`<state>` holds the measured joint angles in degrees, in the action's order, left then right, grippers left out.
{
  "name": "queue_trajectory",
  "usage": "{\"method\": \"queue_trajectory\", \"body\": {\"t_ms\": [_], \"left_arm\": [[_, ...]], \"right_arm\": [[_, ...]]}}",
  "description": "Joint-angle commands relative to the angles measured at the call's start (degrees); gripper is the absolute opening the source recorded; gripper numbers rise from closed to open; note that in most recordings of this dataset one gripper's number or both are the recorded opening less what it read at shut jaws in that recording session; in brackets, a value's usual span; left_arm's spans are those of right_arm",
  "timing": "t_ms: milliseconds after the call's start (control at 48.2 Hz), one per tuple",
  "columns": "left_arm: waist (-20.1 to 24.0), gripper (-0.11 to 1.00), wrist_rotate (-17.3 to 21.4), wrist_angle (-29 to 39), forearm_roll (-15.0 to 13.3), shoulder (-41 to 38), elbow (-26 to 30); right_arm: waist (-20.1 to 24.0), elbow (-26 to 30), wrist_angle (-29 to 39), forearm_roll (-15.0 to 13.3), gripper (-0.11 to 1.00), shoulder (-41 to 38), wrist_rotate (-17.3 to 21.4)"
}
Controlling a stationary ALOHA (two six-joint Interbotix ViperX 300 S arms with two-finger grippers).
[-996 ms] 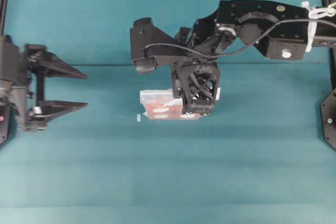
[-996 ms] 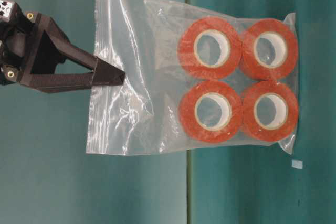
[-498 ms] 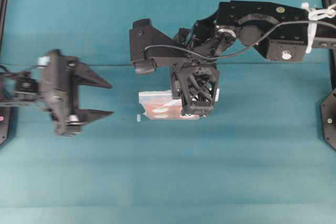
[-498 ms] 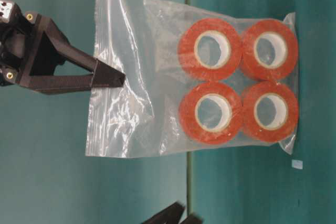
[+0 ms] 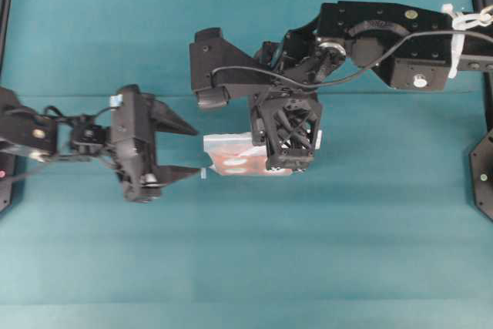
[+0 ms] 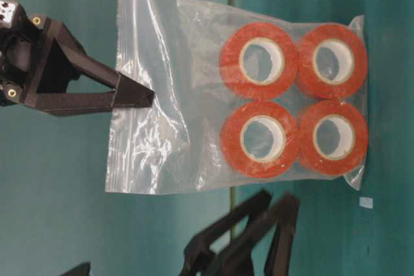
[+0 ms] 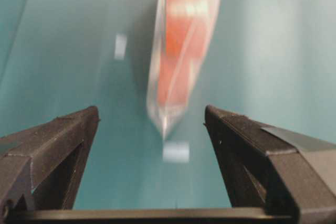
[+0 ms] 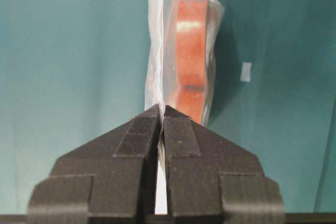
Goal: Hand over the clear zip bag and make it stand upright.
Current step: 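Open the left gripper and move it to the bag's bottom, then close the left gripper on the bag's bottom edge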
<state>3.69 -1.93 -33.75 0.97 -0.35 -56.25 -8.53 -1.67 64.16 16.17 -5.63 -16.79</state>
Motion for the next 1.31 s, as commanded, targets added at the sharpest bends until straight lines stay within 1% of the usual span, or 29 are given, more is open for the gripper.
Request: {"method": "queue_trajectory", "body": {"t_ms": [0, 249, 477, 664, 872, 1100, 1287], "left_arm": [[-0.09, 0.92, -0.35, -2.37, 0.00, -2.20, 2.29], [-0.35, 0.92, -0.70, -3.25, 0.00, -7.38, 5.45], [-0.53, 0.91, -2.11, -4.57, 0.00, -9.67, 7.82], [-0.62, 0.91, -2.55, -6.33, 0.00, -11.07, 9.14], [-0.70, 0.91, -2.55, -6.42, 0.00, -11.60, 10.20], [-0.70, 0.86, -2.55, -6.42, 0.00, -11.95, 10.63], [-0.97, 0.79, -2.37, -5.71, 0.00, -11.95, 10.20]], "right_arm": [[0.09, 0.44, -0.35, 0.00, 0.04, 0.88, 0.35], [0.00, 0.44, -0.97, 0.09, 0.04, 0.88, 0.35], [0.09, 0.44, -0.97, 0.00, 0.04, 0.88, 0.44], [0.00, 0.35, -0.97, 0.00, 0.04, 0.88, 0.44], [0.09, 0.35, -0.97, 0.00, 0.04, 0.88, 0.44], [0.09, -0.18, -1.05, 0.09, 0.04, 1.05, 1.49], [0.18, -0.53, -1.05, 0.00, 0.04, 1.23, 1.76]]}}
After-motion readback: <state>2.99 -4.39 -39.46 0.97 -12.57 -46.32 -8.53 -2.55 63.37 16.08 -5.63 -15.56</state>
